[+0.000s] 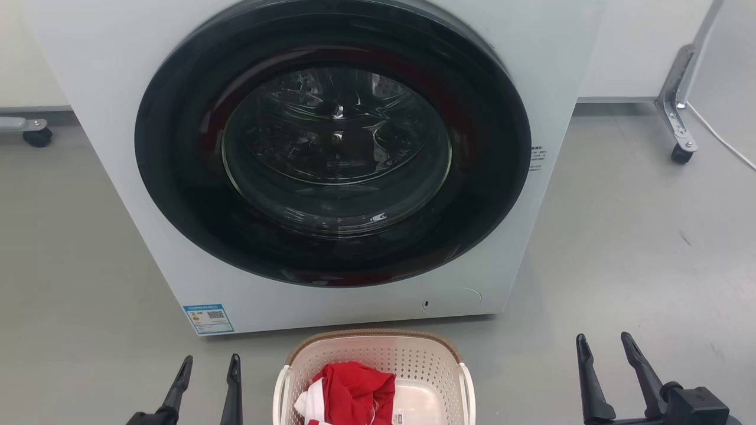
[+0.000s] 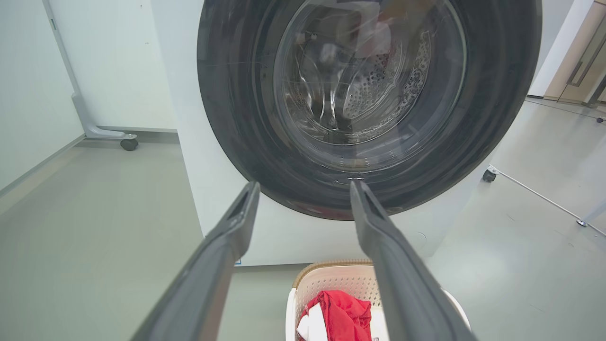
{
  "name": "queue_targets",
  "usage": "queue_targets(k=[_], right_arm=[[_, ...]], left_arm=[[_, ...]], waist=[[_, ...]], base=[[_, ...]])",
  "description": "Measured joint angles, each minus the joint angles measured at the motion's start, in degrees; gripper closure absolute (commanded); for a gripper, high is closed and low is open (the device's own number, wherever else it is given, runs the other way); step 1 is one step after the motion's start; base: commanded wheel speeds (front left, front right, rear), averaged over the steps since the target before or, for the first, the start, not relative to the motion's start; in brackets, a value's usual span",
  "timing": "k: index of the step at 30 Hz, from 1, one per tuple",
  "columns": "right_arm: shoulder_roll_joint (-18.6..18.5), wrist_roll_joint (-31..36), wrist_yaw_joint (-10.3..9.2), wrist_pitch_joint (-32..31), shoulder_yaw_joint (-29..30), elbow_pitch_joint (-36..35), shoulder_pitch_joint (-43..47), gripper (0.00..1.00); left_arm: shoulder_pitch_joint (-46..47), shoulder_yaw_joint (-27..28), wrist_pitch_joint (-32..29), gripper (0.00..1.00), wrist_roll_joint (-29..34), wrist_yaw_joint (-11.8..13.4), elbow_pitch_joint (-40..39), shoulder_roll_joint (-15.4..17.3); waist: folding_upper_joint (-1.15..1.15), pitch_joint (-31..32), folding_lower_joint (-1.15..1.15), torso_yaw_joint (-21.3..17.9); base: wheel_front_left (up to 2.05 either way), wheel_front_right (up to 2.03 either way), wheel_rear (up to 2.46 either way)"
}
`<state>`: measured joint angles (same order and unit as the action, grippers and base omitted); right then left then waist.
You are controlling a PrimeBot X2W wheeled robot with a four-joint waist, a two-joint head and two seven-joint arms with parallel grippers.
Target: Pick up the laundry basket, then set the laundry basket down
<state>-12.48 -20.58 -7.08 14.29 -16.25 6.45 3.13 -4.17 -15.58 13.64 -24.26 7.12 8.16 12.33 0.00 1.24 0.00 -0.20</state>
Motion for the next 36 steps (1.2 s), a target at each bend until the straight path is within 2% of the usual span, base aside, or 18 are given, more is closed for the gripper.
queue_targets(k=[24, 25, 36], right_arm=[[0.9, 2.0, -0.05, 0.0, 1.2, -1.7, 1.0, 0.00], [0.9, 2.0, -0.05, 0.0, 1.2, -1.7, 1.0, 1.00], [2.1, -0.8, 0.65, -1.2, 2.1, 1.0, 2.0, 1.00]], left_arm=[[-2.2, 4.0, -4.9, 0.00, 4.2, 0.0, -5.1, -2.9], [-2.2, 4.2, -5.0, 1.00, 4.3, 0.0, -5.3, -3.1], [-2.7, 4.8, -5.9, 1.00, 1.9, -0.6, -2.7, -4.0]], waist=[[0.00, -0.6, 0.00, -0.2], [0.00, -0.7, 0.00, -0.2], [0.00, -0.8, 0.00, -0.1]], base=[[0.00, 0.00, 0.00], [0.00, 0.00, 0.00], [0.00, 0.00, 0.00]])
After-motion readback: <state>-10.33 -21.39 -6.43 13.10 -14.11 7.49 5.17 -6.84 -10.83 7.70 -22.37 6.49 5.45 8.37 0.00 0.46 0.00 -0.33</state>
